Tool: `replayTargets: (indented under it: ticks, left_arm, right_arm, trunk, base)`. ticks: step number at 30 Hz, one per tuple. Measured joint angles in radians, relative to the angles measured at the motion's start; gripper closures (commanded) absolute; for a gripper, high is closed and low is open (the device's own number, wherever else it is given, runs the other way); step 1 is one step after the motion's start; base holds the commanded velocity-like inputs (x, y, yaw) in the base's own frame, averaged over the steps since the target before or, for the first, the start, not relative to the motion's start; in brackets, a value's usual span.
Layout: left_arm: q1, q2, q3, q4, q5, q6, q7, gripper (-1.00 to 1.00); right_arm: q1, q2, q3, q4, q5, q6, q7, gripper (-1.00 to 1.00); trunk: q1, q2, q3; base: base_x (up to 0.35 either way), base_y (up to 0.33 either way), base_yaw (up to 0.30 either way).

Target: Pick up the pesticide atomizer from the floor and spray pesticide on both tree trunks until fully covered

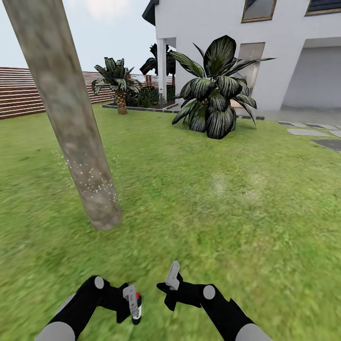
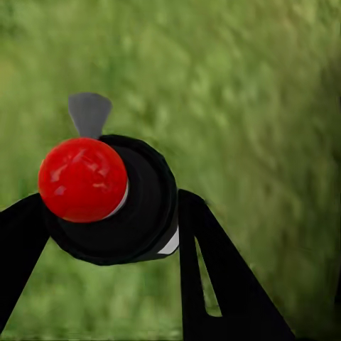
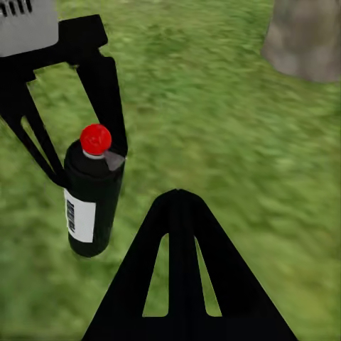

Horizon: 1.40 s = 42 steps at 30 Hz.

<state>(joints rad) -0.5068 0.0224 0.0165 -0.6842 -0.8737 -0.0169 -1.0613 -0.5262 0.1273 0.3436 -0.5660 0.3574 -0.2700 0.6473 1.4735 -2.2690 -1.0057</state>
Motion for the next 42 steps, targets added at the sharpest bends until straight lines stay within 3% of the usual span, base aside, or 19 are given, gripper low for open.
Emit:
replayTargets:
  ticks: [4,6,7,11,14,17,18,20,21,23,26,28,31,32,33,36,40,41,42]
  left_arm:
    - [0.002,0.046,0.0,0.0,-0.037,0.0,0.0,1.0]
    - [0.003,0.083,0.0,0.0,-0.042,0.0,-0.002,1.0]
    - [0.005,0.101,-0.001,0.0,-0.042,-0.001,-0.003,1.0]
    - [0.01,0.165,0.003,0.0,-0.042,-0.001,-0.001,1.0]
    - [0.011,0.204,0.03,0.001,-0.029,0.001,0.015,1.0]
    - [0.011,0.209,0.149,0.043,-0.017,-0.002,0.102,1.0]
    - [0.012,0.207,0.209,0.07,-0.016,-0.003,0.146,1.0]
    - [0.012,0.199,0.317,0.133,-0.002,-0.006,0.232,1.0]
    - [0.012,0.193,0.359,0.174,0.017,-0.008,0.28,1.0]
    - [0.012,0.186,0.405,0.28,0.077,-0.062,0.41,1.0]
    - [0.012,0.183,0.422,0.491,0.23,-0.218,0.677,1.0]
    - [0.024,0.183,0.425,0.586,0.327,-0.31,0.819,1.0]
    - [0.081,0.183,0.43,0.627,0.476,-0.415,0.904,1.0]
    - [0.127,0.185,0.435,0.629,0.592,-0.43,0.914,1.0]
    - [0.147,0.182,0.419,0.633,0.606,-0.433,0.915,1.0]
    - [0.154,0.159,0.418,0.632,0.621,-0.435,0.915,1.0]
    - [0.156,0.156,0.423,0.632,0.633,-0.436,0.916,1.0]
    - [0.156,0.159,0.425,0.631,0.632,-0.436,0.916,1.0]
    - [0.157,0.16,0.424,0.632,0.631,-0.436,0.916,1.0]
  right_arm:
    - [0.0,-0.001,0.0,0.001,0.0,0.0,0.0,1.0]
    - [0.0,-0.001,0.0,0.002,0.0,0.0,0.0,1.0]
    - [0.0,-0.002,0.0,0.002,0.0,0.0,0.0,-1.0]
    - [0.0,-0.004,0.0,0.008,0.001,-0.001,-0.001,-1.0]
    - [0.0,-0.011,-0.003,0.014,0.003,-0.001,-0.003,-1.0]
    - [0.0,-0.035,-0.006,0.056,0.002,-0.004,-0.01,-1.0]
    - [0.001,-0.052,-0.009,0.098,0.002,-0.005,-0.028,-1.0]
    - [0.0,-0.081,-0.04,0.2,0.001,-0.005,-0.144,-1.0]
    - [0.0,-0.087,-0.06,0.253,0.0,-0.005,-0.226,-1.0]
    - [0.001,-0.093,-0.081,0.34,-0.001,-0.008,-0.396,-1.0]
    - [0.008,-0.095,-0.096,0.396,-0.015,-0.08,-0.663,-1.0]
    - [0.038,-0.096,-0.107,0.424,-0.064,-0.183,-0.844,-1.0]
    - [0.064,-0.114,-0.111,0.474,-0.155,-0.287,-0.945,-1.0]
    - [0.071,-0.123,-0.111,0.503,-0.176,-0.31,-0.955,-1.0]
    - [0.073,-0.124,-0.108,0.511,-0.177,-0.313,-0.956,-1.0]
    - [0.097,-0.122,-0.107,0.515,-0.18,-0.316,-0.957,-1.0]
    - [0.104,-0.1,-0.111,0.513,-0.182,-0.317,-0.959,-1.0]
    - [0.104,-0.101,-0.175,0.512,-0.184,-0.317,-0.959,-1.0]
    - [0.104,-0.102,-0.201,0.512,-0.184,-0.316,-0.959,-1.0]
  trunk:
    - [0.0,0.0,0.0]
    - [0.0,0.0,0.0]
    - [0.0,0.0,0.0]
    - [0.0,0.0,0.0]
    - [0.0,0.0,0.0]
    - [0.0,0.0,0.0]
    - [0.0,0.0,0.0]
    - [0.0,0.0,0.0]
    - [0.0,0.0,0.0]
    - [0.0,0.0,0.0]
    - [0.0,0.0,0.0]
    - [0.0,0.0,0.0]
    - [0.0,0.0,0.0]
    - [0.0,0.0,0.0]
    - [0.0,0.0,0.0]
    - [0.0,0.0,0.0]
    - [0.0,0.0,0.0]
    - [0.0,0.0,0.0]
    - [0.0,0.0,0.0]
  base:
    - [0.0,0.0,0.0]
    - [0.0,0.0,0.0]
    - [0.0,0.0,0.0]
    - [0.0,0.0,0.0]
    - [0.0,0.0,0.0]
    - [0.0,0.0,0.0]
    - [0.0,0.0,0.0]
    - [0.0,0.0,0.0]
    - [0.0,0.0,0.0]
    - [0.0,0.0,0.0]
    - [0.0,0.0,0.0]
    - [0.0,0.0,0.0]
    - [0.0,0.0,0.0]
    - [0.0,0.0,0.0]
    - [0.0,0.0,0.0]
    - [0.0,0.0,0.0]
    - [0.0,0.0,0.0]
    - [0.0,0.0,0.0]
    - [-0.052,-0.033,0.0]
